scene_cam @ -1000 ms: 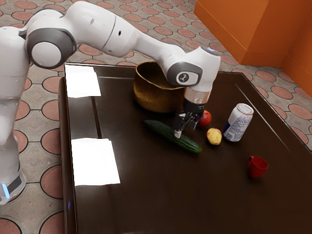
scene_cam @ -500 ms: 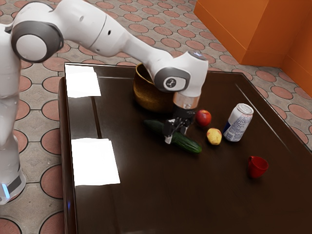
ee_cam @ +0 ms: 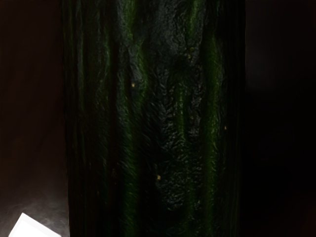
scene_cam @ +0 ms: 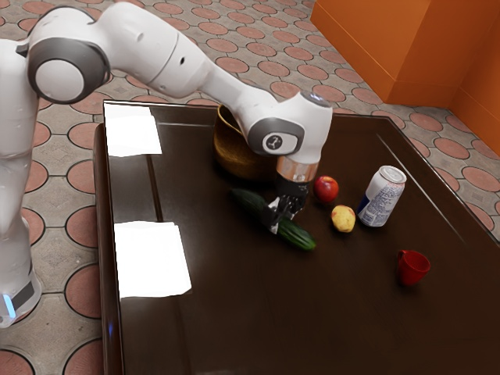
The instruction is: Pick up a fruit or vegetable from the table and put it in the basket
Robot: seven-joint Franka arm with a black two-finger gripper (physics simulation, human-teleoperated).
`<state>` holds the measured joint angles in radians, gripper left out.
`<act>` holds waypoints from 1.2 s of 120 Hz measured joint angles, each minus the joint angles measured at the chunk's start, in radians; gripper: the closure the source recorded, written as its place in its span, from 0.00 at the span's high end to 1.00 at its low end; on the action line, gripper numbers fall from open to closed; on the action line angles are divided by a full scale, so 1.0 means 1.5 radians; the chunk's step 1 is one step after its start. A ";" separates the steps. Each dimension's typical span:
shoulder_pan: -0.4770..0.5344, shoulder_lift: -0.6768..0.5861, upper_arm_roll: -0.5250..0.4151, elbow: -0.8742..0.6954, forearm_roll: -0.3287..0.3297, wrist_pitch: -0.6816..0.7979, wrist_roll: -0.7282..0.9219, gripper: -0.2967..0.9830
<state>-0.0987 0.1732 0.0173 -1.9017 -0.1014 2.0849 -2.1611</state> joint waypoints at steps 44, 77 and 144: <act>-0.020 -0.023 0.002 0.006 0.006 0.001 0.003 0.39; -0.049 -0.078 0.000 -0.017 -0.036 0.001 0.004 0.40; 0.228 -0.146 -0.010 0.261 0.112 -0.352 0.086 0.38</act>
<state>0.2432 -0.0461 0.0016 -1.5102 0.0671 1.5571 -2.0328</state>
